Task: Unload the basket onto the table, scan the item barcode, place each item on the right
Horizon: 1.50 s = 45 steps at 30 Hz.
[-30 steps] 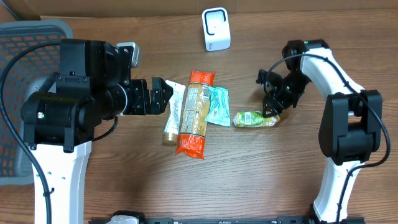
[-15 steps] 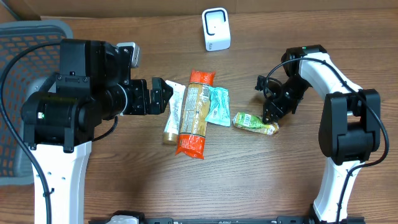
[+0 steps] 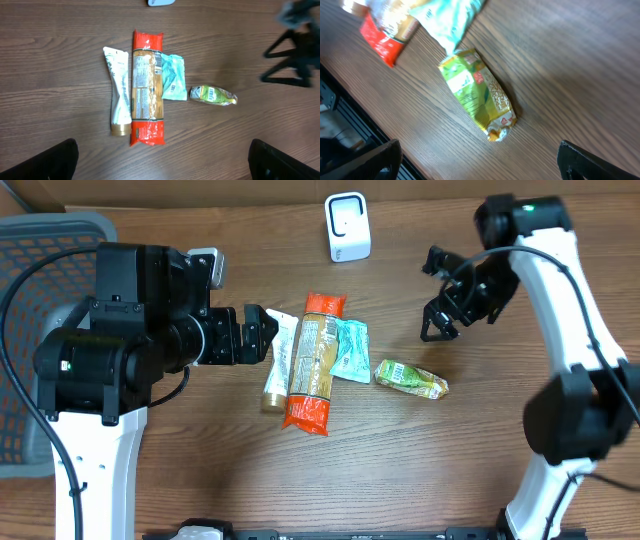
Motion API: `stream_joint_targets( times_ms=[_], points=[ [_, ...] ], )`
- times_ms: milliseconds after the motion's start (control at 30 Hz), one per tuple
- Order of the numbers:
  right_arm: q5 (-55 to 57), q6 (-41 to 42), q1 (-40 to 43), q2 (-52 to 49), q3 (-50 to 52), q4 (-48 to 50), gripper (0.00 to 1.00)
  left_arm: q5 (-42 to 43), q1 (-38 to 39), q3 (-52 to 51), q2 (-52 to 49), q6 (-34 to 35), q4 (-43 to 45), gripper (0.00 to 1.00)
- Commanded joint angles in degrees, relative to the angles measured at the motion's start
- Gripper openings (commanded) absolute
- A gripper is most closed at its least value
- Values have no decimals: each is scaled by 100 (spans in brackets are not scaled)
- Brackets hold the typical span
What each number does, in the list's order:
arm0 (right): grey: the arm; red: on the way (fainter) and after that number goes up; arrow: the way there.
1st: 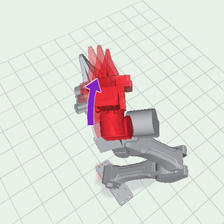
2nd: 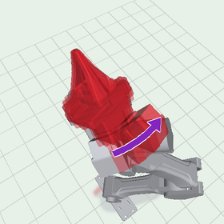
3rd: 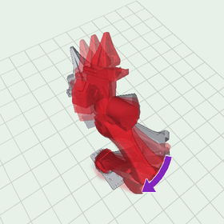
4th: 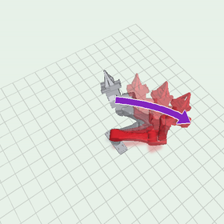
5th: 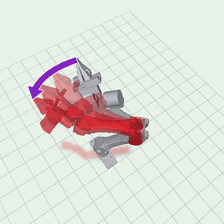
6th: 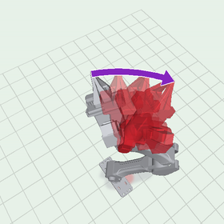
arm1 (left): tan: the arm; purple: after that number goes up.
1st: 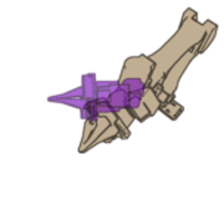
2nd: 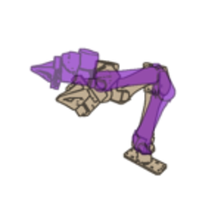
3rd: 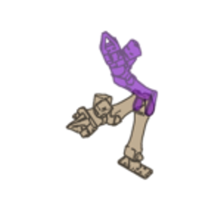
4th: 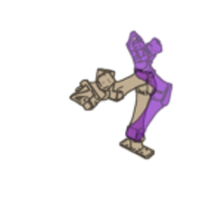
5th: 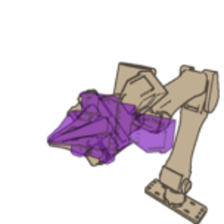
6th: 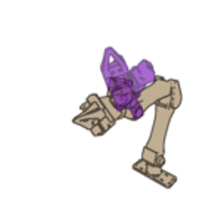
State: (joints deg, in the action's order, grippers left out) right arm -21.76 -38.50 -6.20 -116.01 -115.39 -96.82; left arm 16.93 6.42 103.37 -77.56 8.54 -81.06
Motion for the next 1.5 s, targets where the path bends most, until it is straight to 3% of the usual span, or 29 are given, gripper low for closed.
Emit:
stream_joint_targets(
  times_ms=[0,167,267,500,667,1000,1033,1133,1233,1367,1467],
  points=[
    [59,131,-22,601,9,92,99,46,46,17,-35,-127,4,100],
    [925,839,-184,1104,734,966,99,46,46,17,-35,-127,4,100],
    [1189,894,-396,1349,1722,1707,99,46,46,17,-35,-127,2,100],
    [1161,673,-435,1373,3414,2841,100,46,46,17,-35,-125,4,100],
    [533,328,-424,1373,3862,2990,100,46,46,17,-35,-125,4,100],
    [219,549,-407,1368,4861,3816,100,46,46,17,-35,-127,4,100],
    [216,549,-396,1368,4935,3871,98,46,46,17,-35,-127,4,100],
    [236,551,-363,1368,5106,4024,50,46,46,17,-35,-127,4,100],
    [256,551,-365,1368,5117,4044,23,46,46,17,-35,-127,2,100],
    [256,553,-365,1368,5117,4061,4,46,46,17,-35,-127,2,100],
    [254,815,-363,1368,5117,4124,4,46,46,17,-35,-127,4,100]
  ],
)
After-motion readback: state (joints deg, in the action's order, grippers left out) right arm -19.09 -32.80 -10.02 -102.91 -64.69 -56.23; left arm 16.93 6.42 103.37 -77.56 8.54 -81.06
